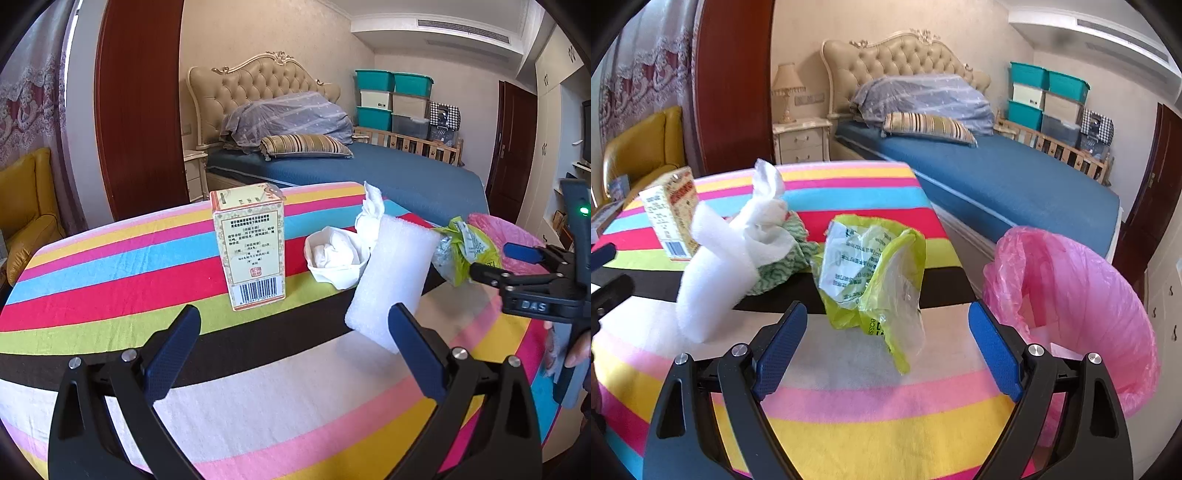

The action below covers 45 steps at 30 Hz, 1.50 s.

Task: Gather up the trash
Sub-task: 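Move both tools back over the table, then grasp the green snack bag with the right gripper while the left grasps a white foam block, then carry the foam block and snack bag over the pink wastebasket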

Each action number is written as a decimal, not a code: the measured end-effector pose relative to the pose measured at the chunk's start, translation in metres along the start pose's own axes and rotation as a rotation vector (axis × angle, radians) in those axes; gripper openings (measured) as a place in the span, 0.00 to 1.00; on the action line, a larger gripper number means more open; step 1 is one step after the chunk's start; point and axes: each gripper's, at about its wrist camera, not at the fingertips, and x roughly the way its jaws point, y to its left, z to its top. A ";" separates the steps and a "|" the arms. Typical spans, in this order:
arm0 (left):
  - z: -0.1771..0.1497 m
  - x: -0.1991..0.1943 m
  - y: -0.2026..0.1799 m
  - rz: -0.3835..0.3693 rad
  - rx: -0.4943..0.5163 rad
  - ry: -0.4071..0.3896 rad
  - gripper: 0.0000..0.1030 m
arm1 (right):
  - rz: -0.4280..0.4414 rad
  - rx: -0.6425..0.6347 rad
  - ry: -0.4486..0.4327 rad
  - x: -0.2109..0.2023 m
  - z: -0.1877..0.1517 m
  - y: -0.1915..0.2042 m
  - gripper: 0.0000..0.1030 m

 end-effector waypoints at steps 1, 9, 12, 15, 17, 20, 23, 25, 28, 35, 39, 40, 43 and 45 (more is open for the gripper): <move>0.000 0.001 -0.001 -0.003 0.004 0.004 0.95 | 0.005 0.003 0.005 0.002 0.001 0.000 0.82; -0.001 0.006 -0.011 -0.020 0.037 0.022 0.95 | 0.063 -0.036 -0.022 -0.008 -0.004 0.003 0.21; -0.002 0.009 -0.015 -0.031 0.047 0.037 0.96 | 0.077 -0.055 -0.056 -0.020 -0.009 0.006 0.18; -0.002 0.015 -0.016 -0.051 0.042 0.058 0.96 | 0.091 -0.057 -0.072 -0.030 -0.014 0.006 0.17; 0.000 0.019 -0.018 -0.064 0.040 0.071 0.96 | 0.098 -0.043 -0.082 -0.037 -0.018 0.004 0.17; 0.001 0.027 -0.026 -0.082 0.048 0.097 0.96 | 0.103 -0.022 -0.093 -0.044 -0.022 -0.001 0.16; 0.003 0.037 -0.037 -0.092 0.081 0.122 0.95 | 0.107 -0.005 -0.098 -0.050 -0.026 -0.008 0.17; 0.006 0.046 -0.045 -0.090 0.111 0.149 0.95 | 0.111 0.009 -0.100 -0.053 -0.029 -0.011 0.17; 0.009 0.058 -0.055 -0.097 0.132 0.182 0.95 | 0.113 0.019 -0.102 -0.056 -0.032 -0.016 0.17; 0.005 0.073 -0.066 -0.140 0.149 0.244 0.55 | 0.122 0.029 -0.104 -0.060 -0.041 -0.020 0.17; 0.004 0.056 -0.065 -0.154 0.153 0.170 0.55 | 0.131 0.036 -0.101 -0.062 -0.044 -0.017 0.17; 0.002 0.051 -0.065 -0.148 0.157 0.156 0.55 | 0.134 0.037 -0.100 -0.061 -0.043 -0.016 0.17; -0.001 0.039 -0.064 -0.144 0.150 0.128 0.55 | 0.138 0.037 -0.099 -0.062 -0.047 -0.013 0.17; -0.003 0.031 -0.063 -0.141 0.143 0.113 0.55 | 0.141 0.039 -0.100 -0.065 -0.048 -0.012 0.17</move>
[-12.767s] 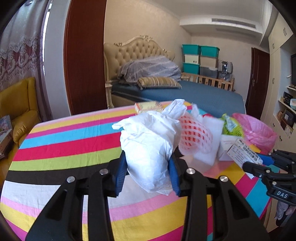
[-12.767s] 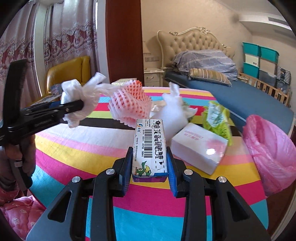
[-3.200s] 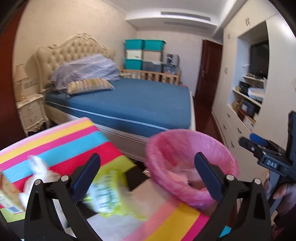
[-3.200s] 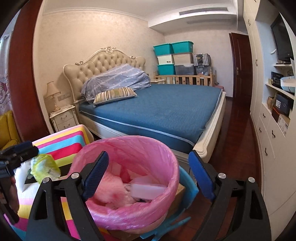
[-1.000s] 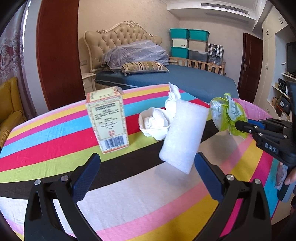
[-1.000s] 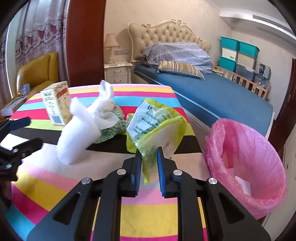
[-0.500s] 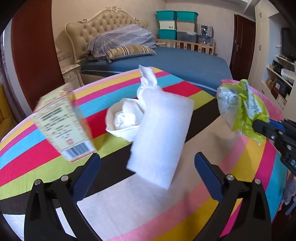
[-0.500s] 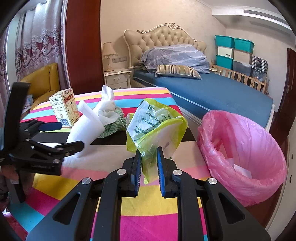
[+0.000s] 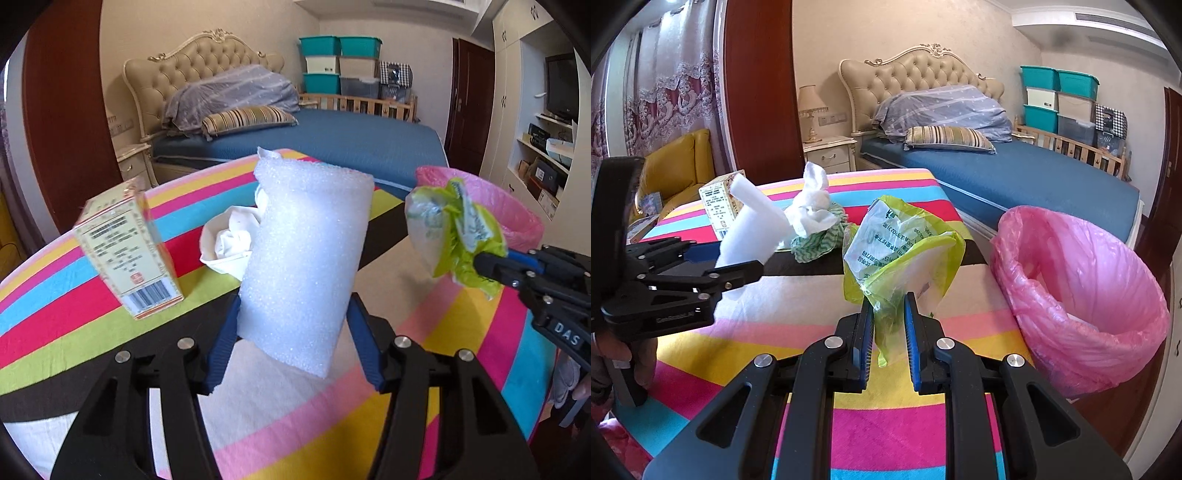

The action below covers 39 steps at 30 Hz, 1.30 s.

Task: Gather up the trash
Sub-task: 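Carry the foam block and snack bag over the pink wastebasket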

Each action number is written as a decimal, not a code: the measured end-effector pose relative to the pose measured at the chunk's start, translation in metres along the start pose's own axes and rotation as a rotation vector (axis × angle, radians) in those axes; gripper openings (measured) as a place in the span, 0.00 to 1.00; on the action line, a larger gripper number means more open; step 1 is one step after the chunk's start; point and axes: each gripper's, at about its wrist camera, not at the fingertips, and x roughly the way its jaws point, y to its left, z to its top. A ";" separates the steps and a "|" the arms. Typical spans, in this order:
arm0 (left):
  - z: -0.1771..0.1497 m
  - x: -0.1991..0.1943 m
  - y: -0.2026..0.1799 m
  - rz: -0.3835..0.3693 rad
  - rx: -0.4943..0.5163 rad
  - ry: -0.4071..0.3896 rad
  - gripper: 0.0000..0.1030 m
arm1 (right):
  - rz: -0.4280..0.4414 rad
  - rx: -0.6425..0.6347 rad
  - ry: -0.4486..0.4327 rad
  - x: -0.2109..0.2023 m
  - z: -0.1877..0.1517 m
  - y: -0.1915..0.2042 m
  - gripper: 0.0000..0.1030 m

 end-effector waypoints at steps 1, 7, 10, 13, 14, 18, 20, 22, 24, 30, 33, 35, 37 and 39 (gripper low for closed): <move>-0.002 -0.004 -0.001 0.003 -0.004 -0.010 0.55 | 0.001 0.002 -0.002 -0.001 -0.001 0.001 0.17; -0.001 -0.019 -0.005 -0.002 -0.022 -0.059 0.55 | 0.008 -0.004 -0.019 -0.012 -0.001 0.005 0.17; 0.003 -0.023 -0.008 -0.009 -0.028 -0.084 0.55 | 0.003 -0.011 -0.035 -0.018 -0.001 0.005 0.17; 0.005 -0.027 -0.014 -0.013 -0.019 -0.106 0.55 | -0.006 -0.016 -0.049 -0.024 -0.003 0.005 0.17; 0.006 -0.029 -0.018 -0.014 -0.013 -0.114 0.55 | -0.008 -0.015 -0.053 -0.027 -0.004 0.004 0.17; 0.006 -0.033 -0.025 -0.019 -0.003 -0.135 0.55 | -0.024 -0.018 -0.071 -0.036 -0.005 -0.001 0.17; 0.007 -0.035 -0.029 -0.022 0.001 -0.145 0.55 | -0.029 -0.018 -0.078 -0.040 -0.006 -0.003 0.17; 0.007 -0.034 -0.033 -0.025 0.007 -0.150 0.55 | -0.038 -0.018 -0.088 -0.044 -0.007 -0.005 0.17; 0.007 -0.036 -0.035 -0.026 0.016 -0.155 0.55 | -0.046 -0.016 -0.098 -0.049 -0.007 -0.008 0.17; 0.008 -0.038 -0.046 -0.036 0.031 -0.168 0.55 | -0.049 0.000 -0.115 -0.061 -0.008 -0.018 0.17; 0.007 -0.040 -0.050 -0.042 0.040 -0.175 0.55 | -0.054 0.011 -0.124 -0.067 -0.009 -0.022 0.17; 0.007 -0.040 -0.054 -0.051 0.047 -0.179 0.55 | -0.059 0.017 -0.130 -0.071 -0.009 -0.025 0.17; 0.009 -0.040 -0.061 -0.059 0.055 -0.179 0.55 | -0.069 0.025 -0.135 -0.075 -0.011 -0.030 0.17; 0.009 -0.039 -0.066 -0.066 0.065 -0.177 0.55 | -0.081 0.039 -0.140 -0.080 -0.013 -0.037 0.17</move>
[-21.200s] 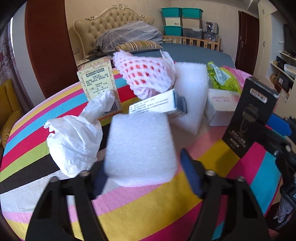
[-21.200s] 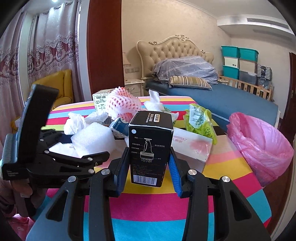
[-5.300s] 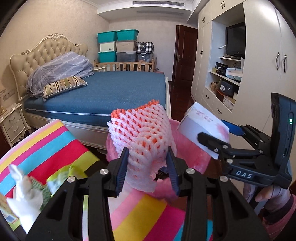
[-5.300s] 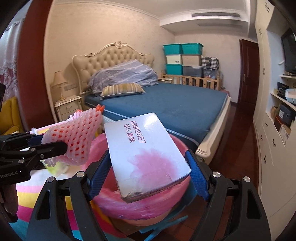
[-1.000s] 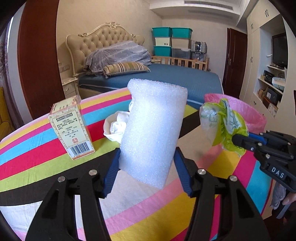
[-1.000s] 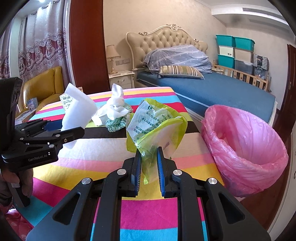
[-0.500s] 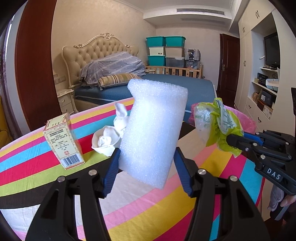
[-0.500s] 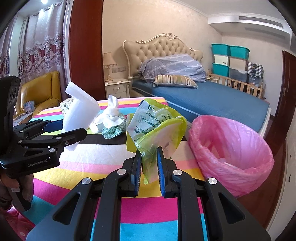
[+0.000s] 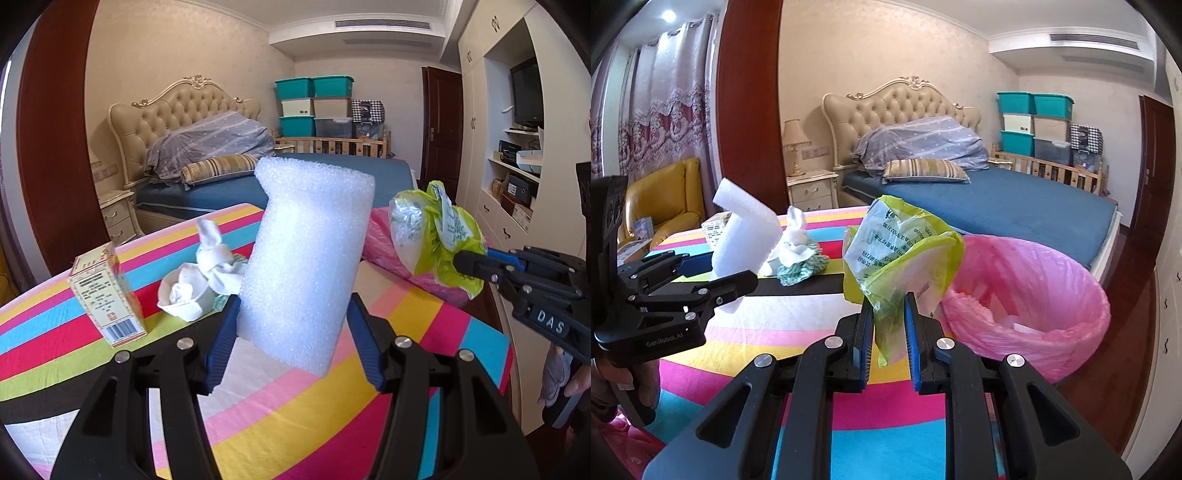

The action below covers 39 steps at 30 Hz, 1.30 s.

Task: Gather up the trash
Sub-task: 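Carry the foam block and snack bag over the pink wastebasket, then open both grippers to drop the foam block and snack bag in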

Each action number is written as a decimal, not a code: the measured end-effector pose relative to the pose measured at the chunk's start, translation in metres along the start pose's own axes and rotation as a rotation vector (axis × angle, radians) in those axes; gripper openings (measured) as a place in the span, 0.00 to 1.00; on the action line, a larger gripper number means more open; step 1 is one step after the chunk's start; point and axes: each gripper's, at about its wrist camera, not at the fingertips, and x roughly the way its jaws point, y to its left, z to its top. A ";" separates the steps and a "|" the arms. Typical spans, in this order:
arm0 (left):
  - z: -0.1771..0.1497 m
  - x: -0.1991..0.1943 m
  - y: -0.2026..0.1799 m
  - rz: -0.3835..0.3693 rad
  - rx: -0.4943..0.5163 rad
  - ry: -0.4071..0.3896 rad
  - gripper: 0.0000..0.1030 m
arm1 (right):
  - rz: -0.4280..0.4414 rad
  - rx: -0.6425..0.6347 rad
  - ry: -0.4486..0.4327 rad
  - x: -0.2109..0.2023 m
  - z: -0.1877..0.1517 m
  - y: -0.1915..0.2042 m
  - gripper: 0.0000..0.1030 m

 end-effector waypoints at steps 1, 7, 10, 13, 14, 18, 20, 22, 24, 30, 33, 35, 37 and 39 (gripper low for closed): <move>0.000 0.000 -0.002 -0.005 0.005 0.000 0.55 | -0.006 0.004 -0.002 -0.001 0.000 -0.003 0.17; 0.006 0.007 -0.020 -0.052 0.030 0.007 0.55 | -0.048 0.038 -0.013 -0.010 0.000 -0.027 0.17; 0.012 0.013 -0.029 -0.080 0.034 0.010 0.55 | -0.069 0.047 -0.015 -0.013 -0.001 -0.037 0.17; 0.020 0.022 -0.035 -0.110 0.035 0.019 0.55 | -0.089 0.051 -0.019 -0.016 -0.001 -0.048 0.17; 0.023 0.025 -0.037 -0.119 0.033 0.023 0.55 | -0.095 0.053 -0.021 -0.017 0.000 -0.051 0.17; 0.038 0.038 -0.050 -0.158 0.029 0.029 0.55 | -0.131 0.063 -0.032 -0.021 0.002 -0.068 0.17; 0.044 0.044 -0.058 -0.169 0.043 0.029 0.55 | -0.149 0.067 -0.034 -0.022 0.002 -0.077 0.17; 0.050 0.050 -0.067 -0.179 0.055 0.031 0.55 | -0.163 0.071 -0.035 -0.022 0.003 -0.087 0.17; 0.057 0.056 -0.075 -0.191 0.067 0.032 0.55 | -0.175 0.077 -0.035 -0.020 0.004 -0.095 0.17; 0.079 0.086 -0.099 -0.252 0.075 0.055 0.56 | -0.205 0.080 -0.024 -0.009 0.010 -0.121 0.17; 0.087 0.102 -0.104 -0.270 0.049 0.077 0.56 | -0.213 0.086 -0.017 -0.001 0.014 -0.132 0.17; 0.093 0.115 -0.106 -0.277 0.023 0.096 0.56 | -0.216 0.094 -0.014 0.004 0.016 -0.140 0.17; 0.099 0.125 -0.109 -0.276 0.013 0.106 0.56 | -0.217 0.099 -0.001 0.012 0.018 -0.149 0.17; 0.104 0.133 -0.111 -0.274 0.010 0.108 0.56 | -0.218 0.096 0.008 0.019 0.021 -0.154 0.17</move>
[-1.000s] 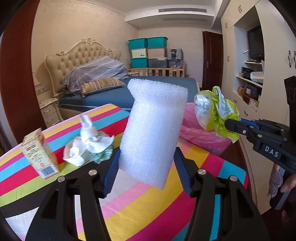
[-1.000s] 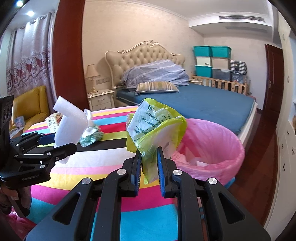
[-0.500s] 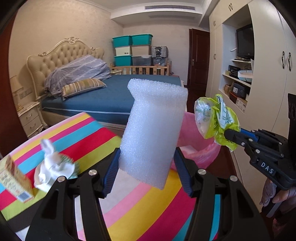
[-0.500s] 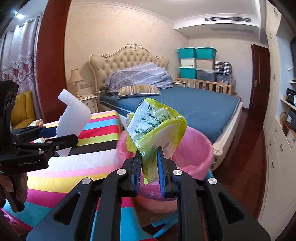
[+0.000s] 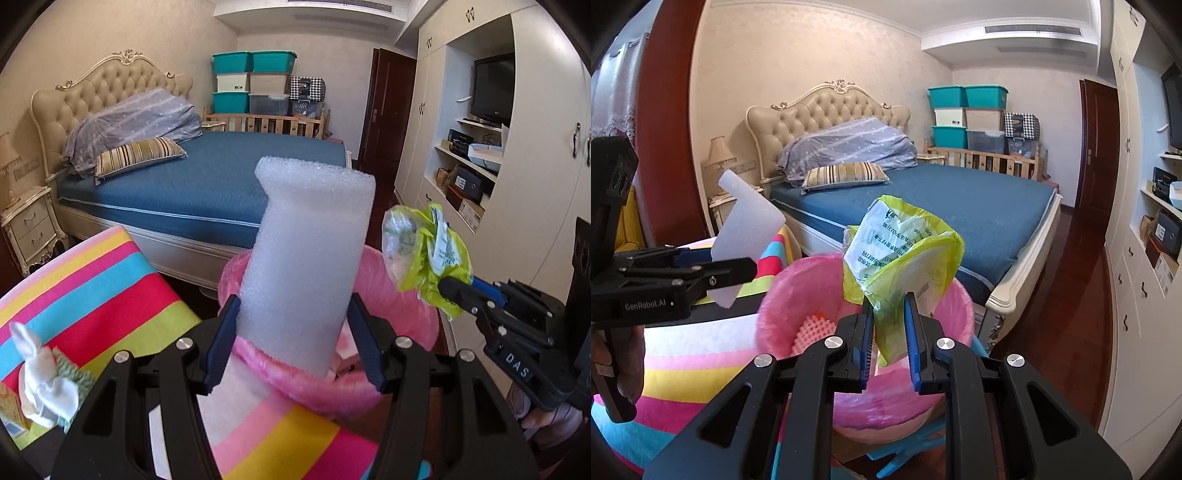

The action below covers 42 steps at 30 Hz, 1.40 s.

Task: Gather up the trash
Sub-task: 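Open both grippers to drop the foam block and snack bag in, then move both tools back over the table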

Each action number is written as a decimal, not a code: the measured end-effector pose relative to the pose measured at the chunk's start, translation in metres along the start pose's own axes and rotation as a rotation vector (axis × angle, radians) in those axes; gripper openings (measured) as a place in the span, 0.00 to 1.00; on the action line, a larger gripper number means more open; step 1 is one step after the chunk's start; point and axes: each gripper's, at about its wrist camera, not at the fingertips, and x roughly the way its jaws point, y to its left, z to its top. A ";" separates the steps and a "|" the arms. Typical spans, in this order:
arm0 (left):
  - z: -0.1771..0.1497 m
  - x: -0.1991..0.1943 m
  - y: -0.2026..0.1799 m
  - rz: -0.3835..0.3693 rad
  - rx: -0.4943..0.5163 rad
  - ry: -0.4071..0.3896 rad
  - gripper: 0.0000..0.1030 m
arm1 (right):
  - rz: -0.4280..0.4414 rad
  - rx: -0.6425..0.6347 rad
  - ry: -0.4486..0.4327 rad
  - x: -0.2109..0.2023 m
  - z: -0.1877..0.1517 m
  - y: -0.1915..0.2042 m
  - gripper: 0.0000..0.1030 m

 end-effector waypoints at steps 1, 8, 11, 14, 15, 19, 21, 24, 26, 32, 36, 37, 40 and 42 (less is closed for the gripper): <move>0.003 0.004 0.000 0.002 -0.001 0.000 0.56 | 0.002 -0.003 0.003 0.004 0.001 0.000 0.17; 0.018 0.022 0.002 -0.032 -0.027 0.003 0.59 | 0.018 -0.038 0.004 0.033 0.006 -0.006 0.20; 0.023 0.025 0.002 -0.032 -0.020 -0.019 0.77 | 0.008 -0.036 0.001 0.040 0.007 -0.012 0.50; 0.021 0.020 0.004 -0.009 -0.003 -0.037 0.82 | 0.001 -0.020 -0.009 0.037 0.006 -0.017 0.59; 0.020 0.019 0.004 -0.006 -0.001 -0.039 0.83 | -0.004 -0.019 -0.013 0.034 0.005 -0.018 0.59; 0.012 0.010 0.012 0.031 -0.008 -0.048 0.87 | -0.008 -0.011 -0.018 0.025 0.002 -0.020 0.59; 0.007 0.005 0.018 0.044 -0.019 -0.047 0.88 | -0.008 -0.012 -0.020 0.020 0.002 -0.019 0.59; -0.001 -0.005 0.028 0.075 -0.024 -0.051 0.93 | -0.007 -0.017 -0.028 0.013 0.003 -0.016 0.59; -0.005 -0.012 0.032 0.093 -0.018 -0.054 0.93 | -0.006 -0.017 -0.029 0.012 0.005 -0.014 0.59; -0.024 -0.040 0.044 0.154 0.010 -0.081 0.95 | 0.018 -0.028 -0.036 0.005 0.007 0.004 0.60; -0.040 -0.054 0.052 0.184 0.029 -0.074 0.95 | 0.043 -0.040 -0.027 0.005 0.003 0.025 0.65; -0.045 -0.057 0.053 0.196 0.035 -0.073 0.95 | 0.051 -0.042 -0.020 0.006 0.002 0.031 0.65; -0.056 -0.067 0.059 0.224 0.052 -0.066 0.96 | 0.079 -0.041 0.006 0.010 -0.002 0.048 0.69; -0.064 -0.075 0.062 0.239 0.067 -0.061 0.96 | 0.097 -0.045 0.019 0.013 -0.005 0.060 0.71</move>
